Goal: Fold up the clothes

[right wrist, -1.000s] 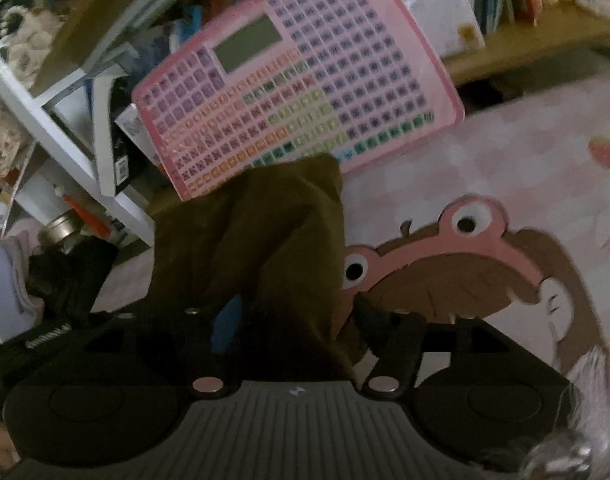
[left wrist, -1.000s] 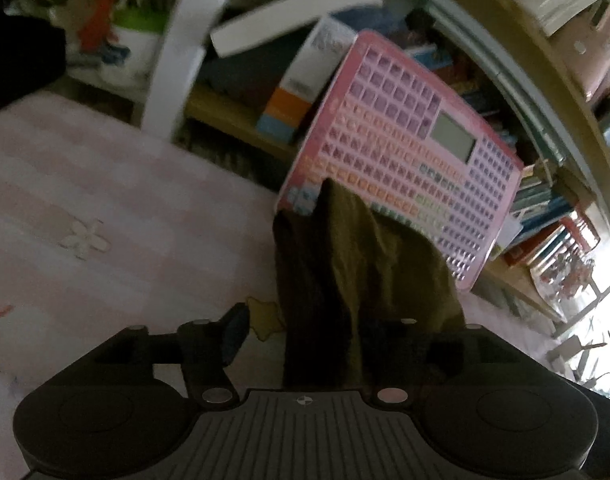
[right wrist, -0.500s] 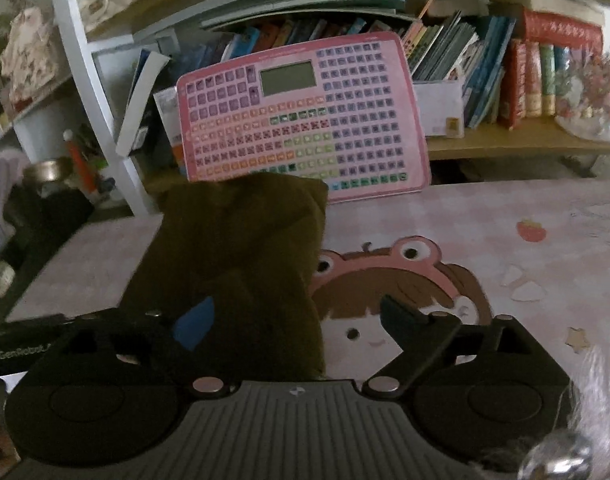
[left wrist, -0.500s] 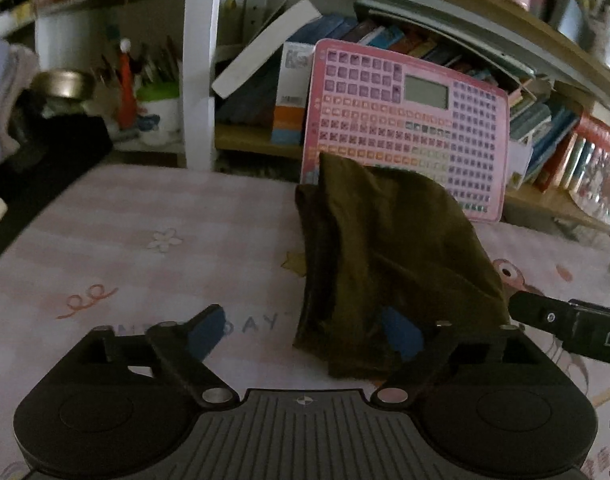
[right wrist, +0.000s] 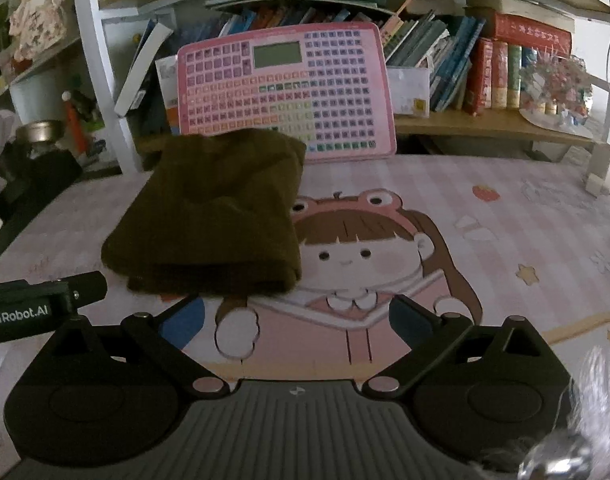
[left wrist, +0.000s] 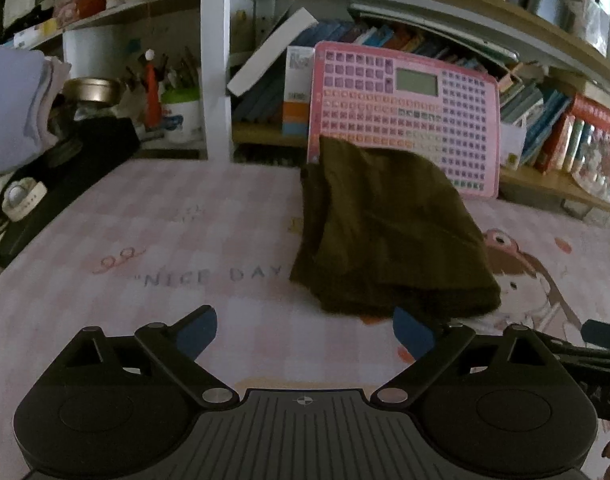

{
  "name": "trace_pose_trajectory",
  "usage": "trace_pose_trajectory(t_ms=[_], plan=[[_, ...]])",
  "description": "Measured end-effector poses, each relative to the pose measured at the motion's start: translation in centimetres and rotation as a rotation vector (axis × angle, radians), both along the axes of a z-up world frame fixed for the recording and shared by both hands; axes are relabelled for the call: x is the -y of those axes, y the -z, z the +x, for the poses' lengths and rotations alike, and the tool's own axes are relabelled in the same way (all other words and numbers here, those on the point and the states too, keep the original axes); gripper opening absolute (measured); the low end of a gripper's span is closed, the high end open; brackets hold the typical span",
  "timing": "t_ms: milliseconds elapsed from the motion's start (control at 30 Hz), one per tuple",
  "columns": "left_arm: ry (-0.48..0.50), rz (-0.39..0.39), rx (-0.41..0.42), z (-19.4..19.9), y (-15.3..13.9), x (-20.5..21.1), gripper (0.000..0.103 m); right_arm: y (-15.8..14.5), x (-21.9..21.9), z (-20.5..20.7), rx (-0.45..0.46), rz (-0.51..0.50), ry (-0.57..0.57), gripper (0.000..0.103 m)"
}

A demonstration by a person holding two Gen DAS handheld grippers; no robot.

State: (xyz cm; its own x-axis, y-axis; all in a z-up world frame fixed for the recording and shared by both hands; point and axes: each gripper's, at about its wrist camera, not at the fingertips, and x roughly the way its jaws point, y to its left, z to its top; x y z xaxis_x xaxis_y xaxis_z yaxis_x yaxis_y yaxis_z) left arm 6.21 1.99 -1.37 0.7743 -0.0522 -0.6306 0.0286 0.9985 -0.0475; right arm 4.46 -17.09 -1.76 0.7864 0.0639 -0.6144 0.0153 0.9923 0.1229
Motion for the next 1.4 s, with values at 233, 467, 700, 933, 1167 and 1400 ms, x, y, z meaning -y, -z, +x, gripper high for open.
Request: trace_pose_trajectory(t_ms=[233, 467, 700, 933, 1167, 1400], plan=[[-0.003, 0.028, 0.006, -2.1, 0.0, 1.0, 0.097, -0.1, 0.1, -1.7, 0.004, -0.033, -0.001, 0.101], [-0.003, 0.033, 0.016, -2.6, -0.2, 1.4, 0.099, -0.4, 0.7, -2.2, 0.007, -0.037, 0.012, 0.102], [-0.011, 0.033, 0.020, -2.8, -0.4, 1.6, 0.100, -0.5, 0.9, -2.6, 0.003, -0.039, 0.012, 0.102], [-0.011, 0.038, 0.026, -3.0, -0.4, 1.7, 0.100, -0.5, 1.0, -2.6, 0.000, -0.039, 0.014, 0.102], [-0.008, 0.042, 0.028, -3.2, -0.6, 1.6, 0.100, -0.3, 1.0, -2.5, -0.011, -0.039, 0.021, 0.102], [-0.011, 0.044, 0.024, -3.1, -0.5, 1.7, 0.100, -0.3, 1.0, -2.4, -0.013, -0.041, 0.017, 0.102]])
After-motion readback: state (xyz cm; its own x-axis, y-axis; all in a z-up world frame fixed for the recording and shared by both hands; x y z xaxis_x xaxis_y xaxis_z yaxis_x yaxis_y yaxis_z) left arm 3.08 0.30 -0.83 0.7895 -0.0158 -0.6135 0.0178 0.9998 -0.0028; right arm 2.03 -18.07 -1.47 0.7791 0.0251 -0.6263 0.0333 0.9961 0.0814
